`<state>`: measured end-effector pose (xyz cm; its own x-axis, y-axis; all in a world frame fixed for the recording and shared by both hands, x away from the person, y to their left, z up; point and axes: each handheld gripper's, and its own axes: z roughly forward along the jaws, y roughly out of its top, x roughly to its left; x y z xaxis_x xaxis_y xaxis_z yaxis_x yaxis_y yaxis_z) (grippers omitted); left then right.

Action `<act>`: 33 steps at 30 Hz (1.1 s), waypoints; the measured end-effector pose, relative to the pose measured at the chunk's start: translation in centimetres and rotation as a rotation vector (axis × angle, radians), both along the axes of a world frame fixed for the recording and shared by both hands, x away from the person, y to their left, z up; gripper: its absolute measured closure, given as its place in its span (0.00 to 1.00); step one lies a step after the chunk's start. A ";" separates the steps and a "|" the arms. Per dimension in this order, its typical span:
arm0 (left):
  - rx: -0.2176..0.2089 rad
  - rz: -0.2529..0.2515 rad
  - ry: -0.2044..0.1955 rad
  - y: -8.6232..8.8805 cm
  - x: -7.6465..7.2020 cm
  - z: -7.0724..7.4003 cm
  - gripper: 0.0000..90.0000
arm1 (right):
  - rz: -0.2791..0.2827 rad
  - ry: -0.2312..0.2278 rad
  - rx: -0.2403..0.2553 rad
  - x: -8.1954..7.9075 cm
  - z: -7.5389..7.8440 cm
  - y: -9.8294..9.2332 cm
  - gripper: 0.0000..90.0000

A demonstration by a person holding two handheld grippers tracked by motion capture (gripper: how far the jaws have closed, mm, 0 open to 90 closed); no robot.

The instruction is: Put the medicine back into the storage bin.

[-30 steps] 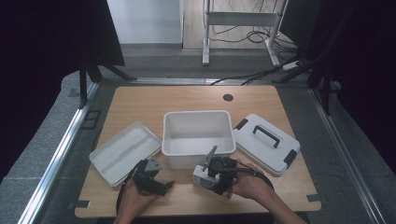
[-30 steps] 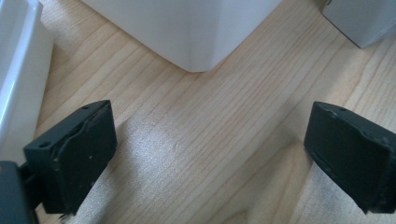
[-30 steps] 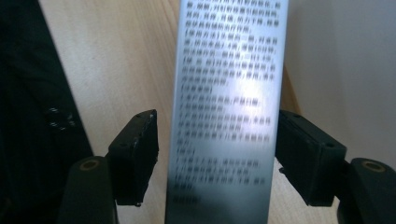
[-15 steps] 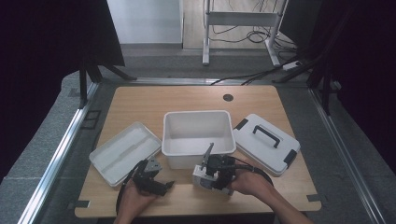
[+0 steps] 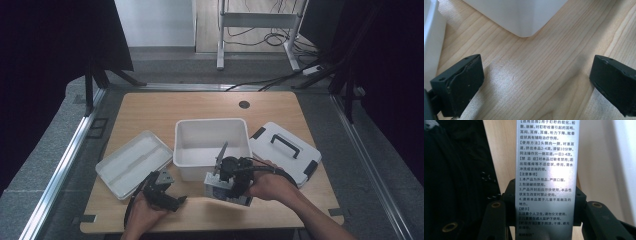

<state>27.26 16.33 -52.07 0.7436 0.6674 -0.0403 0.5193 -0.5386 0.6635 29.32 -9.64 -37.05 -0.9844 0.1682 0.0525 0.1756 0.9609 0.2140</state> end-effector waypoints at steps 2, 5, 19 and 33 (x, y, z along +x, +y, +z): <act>0.000 0.000 -0.001 0.0 0.0 0.0 0.00 | 0.002 0.004 0.005 0.1 0.8 0.0 0.61; -0.001 0.001 -0.001 0.0 0.0 0.0 0.00 | 0.001 0.003 0.012 0.3 2.2 0.1 0.62; 0.000 0.001 -0.002 0.0 0.0 0.0 0.00 | -0.055 -0.067 0.040 3.1 8.4 0.6 0.62; 0.000 0.002 -0.002 0.0 0.0 0.0 0.00 | -0.209 -0.173 0.022 9.4 8.8 2.1 0.62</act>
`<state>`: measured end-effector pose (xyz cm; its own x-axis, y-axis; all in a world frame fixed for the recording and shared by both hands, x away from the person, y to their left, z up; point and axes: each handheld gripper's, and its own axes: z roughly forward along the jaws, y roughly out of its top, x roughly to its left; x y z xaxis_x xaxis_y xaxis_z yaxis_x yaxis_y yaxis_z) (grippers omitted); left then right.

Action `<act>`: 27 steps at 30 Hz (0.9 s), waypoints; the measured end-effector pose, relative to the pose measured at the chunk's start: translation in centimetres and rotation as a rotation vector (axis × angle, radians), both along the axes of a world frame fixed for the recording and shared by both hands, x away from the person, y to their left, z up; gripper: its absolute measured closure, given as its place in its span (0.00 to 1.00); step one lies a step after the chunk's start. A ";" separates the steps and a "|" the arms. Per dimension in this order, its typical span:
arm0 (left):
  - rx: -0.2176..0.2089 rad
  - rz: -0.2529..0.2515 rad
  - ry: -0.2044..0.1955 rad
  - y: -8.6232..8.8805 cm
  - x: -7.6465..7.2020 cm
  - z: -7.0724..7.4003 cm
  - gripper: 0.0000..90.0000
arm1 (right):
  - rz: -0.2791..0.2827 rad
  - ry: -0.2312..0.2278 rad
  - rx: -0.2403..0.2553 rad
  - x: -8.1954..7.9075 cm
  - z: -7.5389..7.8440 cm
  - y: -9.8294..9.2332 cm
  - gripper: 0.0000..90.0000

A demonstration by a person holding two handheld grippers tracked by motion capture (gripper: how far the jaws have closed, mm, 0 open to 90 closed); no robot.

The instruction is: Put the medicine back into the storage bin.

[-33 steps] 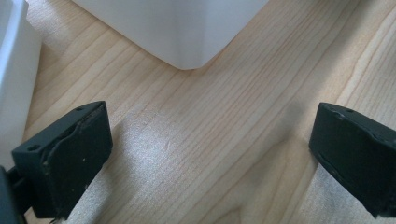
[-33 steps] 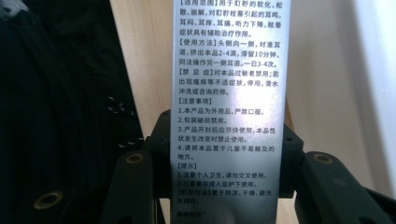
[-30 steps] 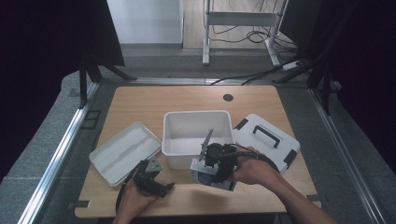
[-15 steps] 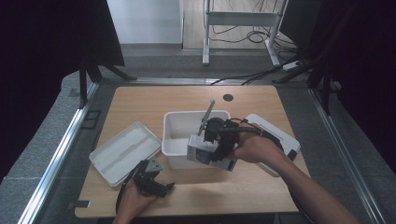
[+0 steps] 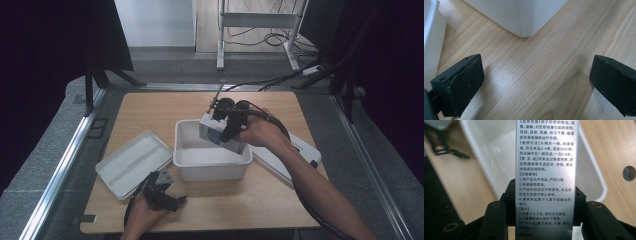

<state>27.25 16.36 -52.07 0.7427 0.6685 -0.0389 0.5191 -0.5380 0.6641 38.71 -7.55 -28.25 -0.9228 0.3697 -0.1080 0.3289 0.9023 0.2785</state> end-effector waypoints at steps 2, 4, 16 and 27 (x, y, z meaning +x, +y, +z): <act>0.000 0.000 0.000 0.0 0.0 0.0 0.00 | -0.017 -0.002 -0.007 0.6 -0.6 0.3 0.62; 0.000 0.000 0.000 0.0 0.0 0.0 0.00 | -0.031 -0.005 -0.012 1.2 -1.4 0.5 0.62; 0.000 -0.002 0.003 0.0 0.0 0.0 0.00 | -0.057 0.048 -0.024 3.4 -7.7 1.0 0.62; 0.000 0.000 0.001 0.0 0.0 0.0 0.00 | -0.075 0.101 -0.049 3.7 -12.1 1.0 0.62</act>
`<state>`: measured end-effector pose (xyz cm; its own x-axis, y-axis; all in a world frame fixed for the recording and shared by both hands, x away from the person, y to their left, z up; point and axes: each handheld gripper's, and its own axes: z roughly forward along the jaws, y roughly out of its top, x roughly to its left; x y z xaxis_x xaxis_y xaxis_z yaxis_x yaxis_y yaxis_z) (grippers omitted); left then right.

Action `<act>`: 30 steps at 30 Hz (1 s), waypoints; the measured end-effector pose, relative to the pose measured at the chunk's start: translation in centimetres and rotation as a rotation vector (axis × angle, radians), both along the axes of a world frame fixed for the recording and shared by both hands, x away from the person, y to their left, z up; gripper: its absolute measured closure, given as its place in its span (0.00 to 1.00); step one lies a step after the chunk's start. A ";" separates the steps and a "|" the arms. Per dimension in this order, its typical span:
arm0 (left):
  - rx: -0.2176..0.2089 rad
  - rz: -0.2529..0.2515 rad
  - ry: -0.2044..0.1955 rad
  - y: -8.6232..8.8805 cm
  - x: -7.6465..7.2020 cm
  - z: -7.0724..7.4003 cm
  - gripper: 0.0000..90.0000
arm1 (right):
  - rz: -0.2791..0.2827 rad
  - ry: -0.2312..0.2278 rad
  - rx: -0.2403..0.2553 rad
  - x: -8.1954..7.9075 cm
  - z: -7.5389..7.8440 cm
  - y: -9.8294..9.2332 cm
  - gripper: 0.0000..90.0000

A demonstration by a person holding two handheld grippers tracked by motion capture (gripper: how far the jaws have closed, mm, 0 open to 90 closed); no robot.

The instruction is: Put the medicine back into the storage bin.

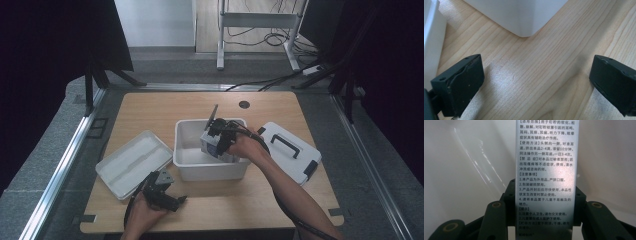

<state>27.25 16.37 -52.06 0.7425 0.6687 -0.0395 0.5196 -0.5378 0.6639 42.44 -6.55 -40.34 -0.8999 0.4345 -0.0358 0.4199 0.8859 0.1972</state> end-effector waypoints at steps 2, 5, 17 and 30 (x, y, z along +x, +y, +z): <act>0.000 0.000 0.000 0.0 0.0 0.0 0.00 | 0.004 0.003 -0.010 0.0 -0.5 0.1 0.62; -0.001 0.000 0.000 0.0 0.0 0.0 0.00 | 0.001 0.005 -0.028 -0.1 -1.1 0.2 0.62; -0.001 0.001 0.000 0.0 0.0 0.0 0.00 | 0.002 0.031 -0.032 0.0 -1.7 0.5 0.56; -0.002 0.001 0.001 0.0 0.0 0.0 0.00 | 0.043 0.003 0.161 -0.9 1.8 -1.1 0.26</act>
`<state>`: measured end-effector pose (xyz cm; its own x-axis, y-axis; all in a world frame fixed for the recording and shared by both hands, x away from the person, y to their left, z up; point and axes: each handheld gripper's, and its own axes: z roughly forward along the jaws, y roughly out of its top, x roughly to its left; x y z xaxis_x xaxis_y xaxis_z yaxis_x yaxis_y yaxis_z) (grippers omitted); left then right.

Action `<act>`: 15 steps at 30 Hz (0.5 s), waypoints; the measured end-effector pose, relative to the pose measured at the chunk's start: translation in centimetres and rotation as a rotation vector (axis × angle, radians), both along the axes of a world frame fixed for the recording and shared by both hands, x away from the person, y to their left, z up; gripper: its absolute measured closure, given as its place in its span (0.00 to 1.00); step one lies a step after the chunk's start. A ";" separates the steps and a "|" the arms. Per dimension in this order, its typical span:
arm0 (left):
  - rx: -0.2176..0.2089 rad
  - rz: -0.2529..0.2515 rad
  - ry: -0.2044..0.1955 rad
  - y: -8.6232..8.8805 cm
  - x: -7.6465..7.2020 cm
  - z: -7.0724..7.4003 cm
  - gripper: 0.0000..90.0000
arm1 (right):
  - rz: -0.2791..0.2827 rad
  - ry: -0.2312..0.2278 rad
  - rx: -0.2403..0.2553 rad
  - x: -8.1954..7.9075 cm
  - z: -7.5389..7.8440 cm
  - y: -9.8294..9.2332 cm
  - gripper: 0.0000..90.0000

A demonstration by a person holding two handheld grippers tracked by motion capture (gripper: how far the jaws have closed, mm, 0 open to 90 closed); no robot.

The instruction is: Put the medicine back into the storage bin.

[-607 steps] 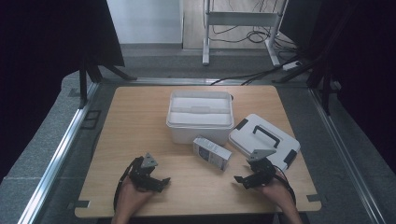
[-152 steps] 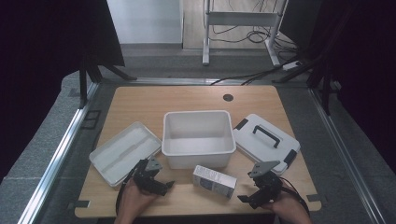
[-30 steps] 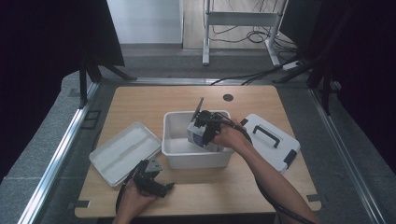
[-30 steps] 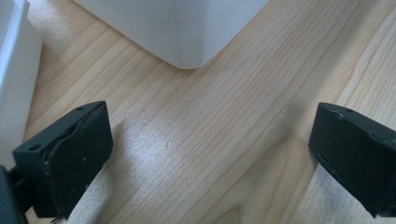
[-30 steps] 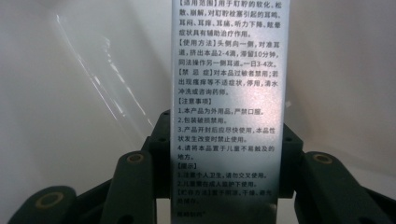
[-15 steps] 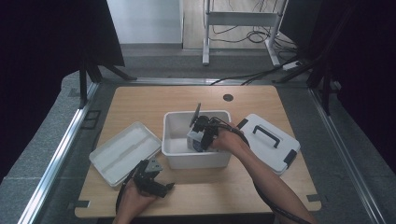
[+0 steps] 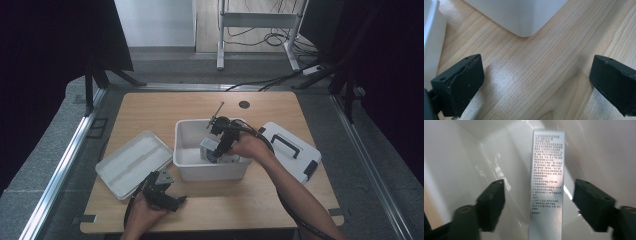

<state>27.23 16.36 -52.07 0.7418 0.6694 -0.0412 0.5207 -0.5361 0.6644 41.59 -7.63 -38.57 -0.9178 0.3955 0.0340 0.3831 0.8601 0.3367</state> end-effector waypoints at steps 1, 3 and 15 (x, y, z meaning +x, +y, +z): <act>0.001 -0.001 0.000 0.0 0.0 0.0 0.00 | 0.001 -0.007 0.013 -0.1 0.2 -0.1 0.23; 0.000 -0.001 0.000 0.0 0.0 0.0 0.00 | -0.004 -0.022 0.046 -0.5 0.9 -0.5 0.14; 0.002 0.000 0.001 0.0 0.0 0.0 0.00 | -0.023 -0.075 0.209 -2.7 3.6 -3.7 0.10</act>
<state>27.22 16.36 -52.05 0.7418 0.6694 -0.0407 0.5211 -0.5372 0.6632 38.93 -11.33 -35.01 -0.9117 0.4079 0.0493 0.3691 0.7602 0.5347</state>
